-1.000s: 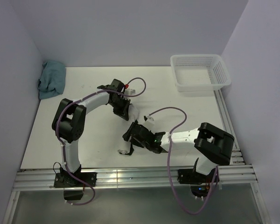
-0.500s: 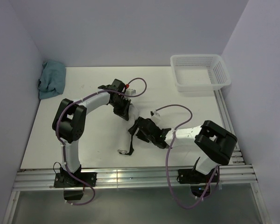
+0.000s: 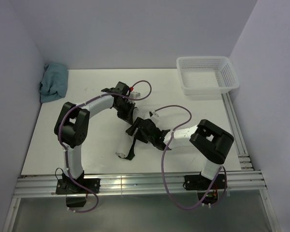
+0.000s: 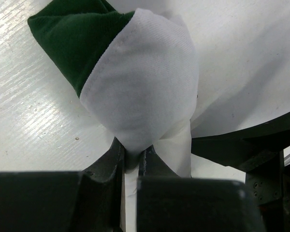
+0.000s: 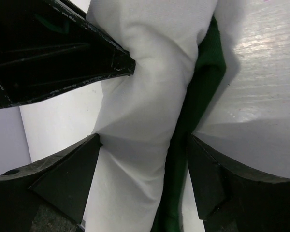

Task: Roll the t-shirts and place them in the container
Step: Place the rolled tshirt into the container

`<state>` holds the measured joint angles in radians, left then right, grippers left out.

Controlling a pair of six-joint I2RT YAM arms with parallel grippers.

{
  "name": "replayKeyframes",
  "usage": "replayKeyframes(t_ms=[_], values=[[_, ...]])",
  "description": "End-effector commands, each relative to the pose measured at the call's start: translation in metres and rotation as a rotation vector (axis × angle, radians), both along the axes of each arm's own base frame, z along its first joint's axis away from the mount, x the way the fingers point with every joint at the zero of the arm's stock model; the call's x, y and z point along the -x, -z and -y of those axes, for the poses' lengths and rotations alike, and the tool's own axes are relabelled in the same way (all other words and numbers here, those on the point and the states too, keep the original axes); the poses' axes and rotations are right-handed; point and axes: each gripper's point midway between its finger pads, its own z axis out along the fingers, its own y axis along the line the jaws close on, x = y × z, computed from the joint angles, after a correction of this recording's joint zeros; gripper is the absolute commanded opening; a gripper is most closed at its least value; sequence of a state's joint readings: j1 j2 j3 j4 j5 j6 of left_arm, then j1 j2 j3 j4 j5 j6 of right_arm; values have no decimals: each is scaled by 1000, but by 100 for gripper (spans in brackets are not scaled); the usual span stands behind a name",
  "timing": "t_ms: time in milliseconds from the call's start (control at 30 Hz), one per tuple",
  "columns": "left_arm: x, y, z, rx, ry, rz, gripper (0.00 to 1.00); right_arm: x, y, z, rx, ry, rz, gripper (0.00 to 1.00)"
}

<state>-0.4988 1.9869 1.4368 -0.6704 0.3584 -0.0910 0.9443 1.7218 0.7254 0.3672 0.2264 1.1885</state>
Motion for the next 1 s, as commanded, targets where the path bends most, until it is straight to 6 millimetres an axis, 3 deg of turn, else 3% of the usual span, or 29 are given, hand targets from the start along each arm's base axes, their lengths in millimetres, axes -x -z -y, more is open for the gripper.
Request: replayKeyframes(t_ms=[0, 333, 600, 633, 667, 733, 767, 800, 833, 933, 967], values=[[-14, 37, -17, -132, -23, 45, 0, 7, 34, 11, 105, -8, -69, 80], [-12, 38, -16, -139, -28, 44, 0, -1, 23, 2, 90, -10, -42, 79], [-10, 39, -15, -150, -41, 38, 0, -2, 24, 4, 92, 15, -57, 60], [-10, 38, -14, -149, -42, 38, 0, -2, 25, 5, 93, 20, -59, 56], [-10, 37, -14, -148, -47, 38, 0, -2, 24, 5, 87, 26, -62, 42], [-12, 33, -12, -139, -45, 47, 0, 0, 27, 7, 88, 32, -69, 27], [-13, 31, -12, -136, -47, 52, 0, 0, 26, 8, 85, 40, -70, 13], [-14, 28, -11, -131, -46, 59, 0, 1, 27, 10, 89, 43, -75, 7], [-16, 25, -10, -127, -41, 65, 1, 1, 27, 11, 92, 46, -78, 1], [-23, 12, -7, -112, -36, 87, 11, 2, 27, 14, 94, 57, -84, 0], [-27, 5, -4, -96, -32, 102, 20, 2, 28, 15, 97, 61, -86, 0]])
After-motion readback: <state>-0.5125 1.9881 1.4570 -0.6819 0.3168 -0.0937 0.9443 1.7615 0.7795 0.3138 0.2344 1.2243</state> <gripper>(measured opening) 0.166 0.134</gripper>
